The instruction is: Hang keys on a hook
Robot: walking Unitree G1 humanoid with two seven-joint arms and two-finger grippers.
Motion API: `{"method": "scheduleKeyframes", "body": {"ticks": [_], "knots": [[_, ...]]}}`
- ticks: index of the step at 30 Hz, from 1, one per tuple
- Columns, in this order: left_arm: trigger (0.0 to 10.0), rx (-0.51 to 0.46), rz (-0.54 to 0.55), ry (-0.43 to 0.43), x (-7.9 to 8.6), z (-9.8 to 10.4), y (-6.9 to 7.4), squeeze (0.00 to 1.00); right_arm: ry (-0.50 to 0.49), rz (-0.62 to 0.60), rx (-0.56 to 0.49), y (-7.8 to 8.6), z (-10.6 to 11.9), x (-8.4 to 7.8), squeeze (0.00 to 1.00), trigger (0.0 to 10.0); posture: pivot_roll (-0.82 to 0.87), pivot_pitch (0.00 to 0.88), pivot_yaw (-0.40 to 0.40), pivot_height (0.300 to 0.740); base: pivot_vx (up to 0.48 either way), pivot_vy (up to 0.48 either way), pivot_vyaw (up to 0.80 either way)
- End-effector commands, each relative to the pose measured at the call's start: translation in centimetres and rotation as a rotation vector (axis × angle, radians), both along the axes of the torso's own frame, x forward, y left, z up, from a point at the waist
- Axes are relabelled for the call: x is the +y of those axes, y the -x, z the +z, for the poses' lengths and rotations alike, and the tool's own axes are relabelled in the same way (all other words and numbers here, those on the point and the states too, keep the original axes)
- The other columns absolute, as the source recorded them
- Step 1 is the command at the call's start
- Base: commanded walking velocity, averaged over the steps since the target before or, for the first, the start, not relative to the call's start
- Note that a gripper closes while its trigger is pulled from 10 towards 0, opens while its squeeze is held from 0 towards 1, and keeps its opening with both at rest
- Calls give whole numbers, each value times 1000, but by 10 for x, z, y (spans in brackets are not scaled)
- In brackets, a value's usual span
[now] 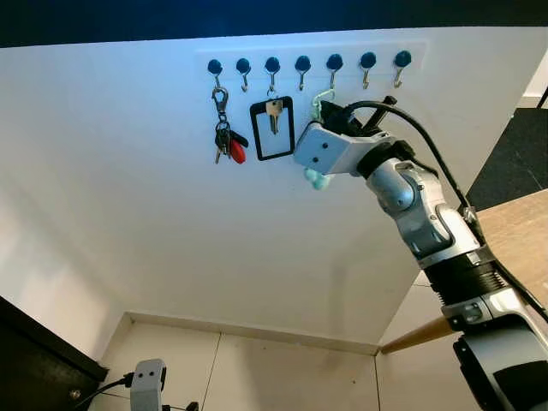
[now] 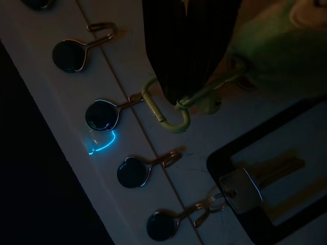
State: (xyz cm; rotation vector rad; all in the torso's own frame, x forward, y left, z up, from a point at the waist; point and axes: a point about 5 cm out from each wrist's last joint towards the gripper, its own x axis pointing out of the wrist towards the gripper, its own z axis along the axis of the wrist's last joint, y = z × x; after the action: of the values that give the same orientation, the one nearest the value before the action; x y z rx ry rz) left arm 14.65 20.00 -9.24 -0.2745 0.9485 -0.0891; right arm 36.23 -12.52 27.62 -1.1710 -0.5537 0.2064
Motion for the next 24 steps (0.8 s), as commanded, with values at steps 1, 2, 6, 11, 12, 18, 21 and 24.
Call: {"method": "scheduleKeyframes", "body": {"ticks": [1,2,6,11,12,18,21,24], "knots": [[10000,14,5,0,0,-2,5,0,-4,7,-33,1,9,3,0,10000,-133,46,87,740,0,0,0],[10000,15,4,0,0,-2,5,0,-3,6,-34,1,9,3,0,10000,-133,46,87,740,0,0,0],[10000,15,2,-1,0,-2,6,0,-5,2,-32,-1,9,4,0,10000,-132,47,88,740,0,0,0],[10000,13,2,-1,0,-2,6,0,-4,-1,-46,-2,13,5,0,10000,-132,47,88,740,0,0,0],[10000,15,4,-1,0,-2,6,0,-7,-5,-51,-2,15,4,0,10000,-132,47,88,740,0,0,0],[10000,18,3,0,0,-3,7,0,-52,-6,-32,-3,14,3,0,10000,-132,47,88,740,0,0,0],[10000,18,2,1,-1,-3,7,0,-55,-9,-28,-3,14,3,0,10000,-132,47,88,740,0,0,0],[10000,18,1,2,-1,-3,7,0,-54,-13,-22,-3,14,2,0,10000,-132,47,88,740,0,0,0]]}}
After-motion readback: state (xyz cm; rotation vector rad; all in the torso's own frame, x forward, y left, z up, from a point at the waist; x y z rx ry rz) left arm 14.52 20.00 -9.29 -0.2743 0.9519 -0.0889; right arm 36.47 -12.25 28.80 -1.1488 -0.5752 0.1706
